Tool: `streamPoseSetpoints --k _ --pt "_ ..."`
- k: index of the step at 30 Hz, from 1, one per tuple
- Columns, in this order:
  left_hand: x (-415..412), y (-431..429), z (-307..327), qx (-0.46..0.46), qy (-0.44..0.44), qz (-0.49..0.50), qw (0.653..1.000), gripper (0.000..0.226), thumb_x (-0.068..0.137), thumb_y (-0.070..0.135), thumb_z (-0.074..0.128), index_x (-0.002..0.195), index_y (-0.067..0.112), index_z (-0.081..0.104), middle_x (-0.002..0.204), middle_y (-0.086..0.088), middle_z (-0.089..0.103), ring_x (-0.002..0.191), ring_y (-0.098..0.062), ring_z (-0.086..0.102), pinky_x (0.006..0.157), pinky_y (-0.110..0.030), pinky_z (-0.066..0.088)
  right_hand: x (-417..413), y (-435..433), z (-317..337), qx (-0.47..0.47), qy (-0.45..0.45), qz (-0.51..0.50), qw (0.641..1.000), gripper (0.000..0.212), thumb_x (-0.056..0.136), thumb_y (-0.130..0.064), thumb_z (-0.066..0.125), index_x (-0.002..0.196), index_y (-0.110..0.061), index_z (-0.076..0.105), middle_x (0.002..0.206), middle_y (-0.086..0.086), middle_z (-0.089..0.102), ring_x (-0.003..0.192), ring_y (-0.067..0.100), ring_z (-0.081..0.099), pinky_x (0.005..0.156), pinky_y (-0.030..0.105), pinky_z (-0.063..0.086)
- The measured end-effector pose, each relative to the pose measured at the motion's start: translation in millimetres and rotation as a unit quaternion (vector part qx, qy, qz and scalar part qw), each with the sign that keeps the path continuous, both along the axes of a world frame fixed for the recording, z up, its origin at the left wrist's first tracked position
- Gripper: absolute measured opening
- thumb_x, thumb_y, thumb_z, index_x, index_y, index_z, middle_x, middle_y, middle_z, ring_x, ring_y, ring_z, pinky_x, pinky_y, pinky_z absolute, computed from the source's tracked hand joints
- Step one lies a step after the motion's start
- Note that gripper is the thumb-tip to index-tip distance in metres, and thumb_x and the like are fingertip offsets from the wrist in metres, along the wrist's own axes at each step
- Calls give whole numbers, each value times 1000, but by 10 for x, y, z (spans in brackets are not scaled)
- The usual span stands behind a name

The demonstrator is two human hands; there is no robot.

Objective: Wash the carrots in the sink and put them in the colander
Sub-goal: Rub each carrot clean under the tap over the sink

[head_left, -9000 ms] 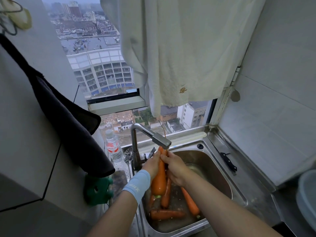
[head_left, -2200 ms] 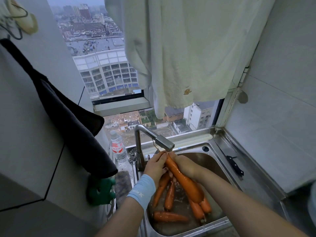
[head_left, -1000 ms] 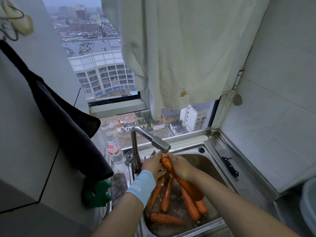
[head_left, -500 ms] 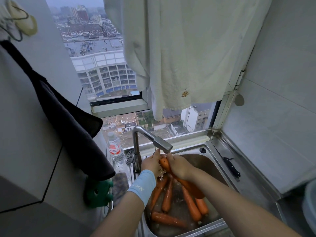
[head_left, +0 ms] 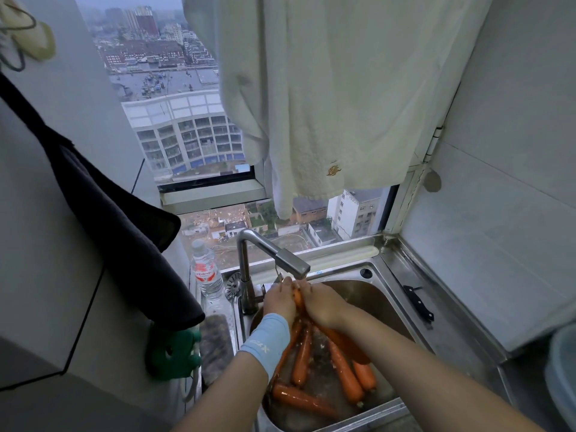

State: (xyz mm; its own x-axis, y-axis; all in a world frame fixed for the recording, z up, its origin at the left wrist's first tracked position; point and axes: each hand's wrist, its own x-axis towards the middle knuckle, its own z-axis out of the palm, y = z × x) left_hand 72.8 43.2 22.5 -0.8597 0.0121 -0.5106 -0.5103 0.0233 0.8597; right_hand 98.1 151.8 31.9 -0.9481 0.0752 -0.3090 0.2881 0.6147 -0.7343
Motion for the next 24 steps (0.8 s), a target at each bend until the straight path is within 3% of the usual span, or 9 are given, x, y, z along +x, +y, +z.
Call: streamPoseSetpoints --k 2,4,8,12,16,18,20,22,24 --pt "-13 -15 -20 56 -12 -24 998 30 105 34 48 105 14 70 87 -12 68 84 -27 66 87 -41 56 -19 17 -1 -13 0 -21 1000 65 111 -41 16 109 -4 70 103 22 74 95 29 69 73 23 44" --pt "42 -13 -28 104 -10 -56 993 25 106 26 47 110 13 68 81 -12 63 72 -23 61 76 -39 53 -54 35 13 -12 -2 -41 999 68 111 -41 16 107 -2 71 104 21 74 94 27 67 79 28 44" --pt "99 -3 -180 66 22 -91 993 25 100 37 48 108 24 67 79 -5 69 76 -25 63 94 -62 52 -59 -8 1 -27 -6 -40 999 68 112 -37 16 109 2 72 104 24 74 98 30 69 81 30 43" --pt "135 2 -39 -33 69 -72 994 30 107 32 35 106 25 64 105 -6 68 101 -23 64 102 -45 49 -56 -64 -42 -40 -6 -40 998 59 112 -32 16 110 -3 68 103 23 73 97 31 70 86 34 48" --pt "132 -38 -68 -26 71 -74 994 30 105 35 40 99 25 68 89 -1 65 88 -19 62 96 -41 51 -74 -47 -47 -37 -16 -53 998 55 112 -32 18 117 -2 63 111 22 72 102 29 69 88 31 46" --pt "121 -83 -108 -28 77 -94 992 25 96 43 50 97 30 72 94 -1 70 94 -21 68 95 -46 55 -69 -9 -47 -22 -19 -53 998 64 112 -37 15 115 -1 68 113 20 72 104 26 66 99 33 44" --pt "120 -123 -94 -44 88 -85 992 15 95 35 61 86 31 74 95 -7 75 92 -26 72 84 -47 61 -74 25 -84 -2 -26 -37 999 69 111 -43 13 112 -5 71 115 17 71 108 25 65 101 34 43" --pt "107 -155 -96 -73 111 -51 990 15 87 31 73 74 37 76 82 -2 78 82 -24 75 79 -43 63 -70 52 -138 17 -26 -31 999 75 109 -49 11 104 -6 73 110 17 73 107 27 67 101 36 45" --pt "97 -189 -68 -133 143 -46 980 5 80 35 78 76 37 79 77 7 77 78 -16 74 81 -34 61 -58 54 -162 35 -23 -33 999 77 109 -49 10 101 -5 73 107 16 73 107 27 66 99 36 45"
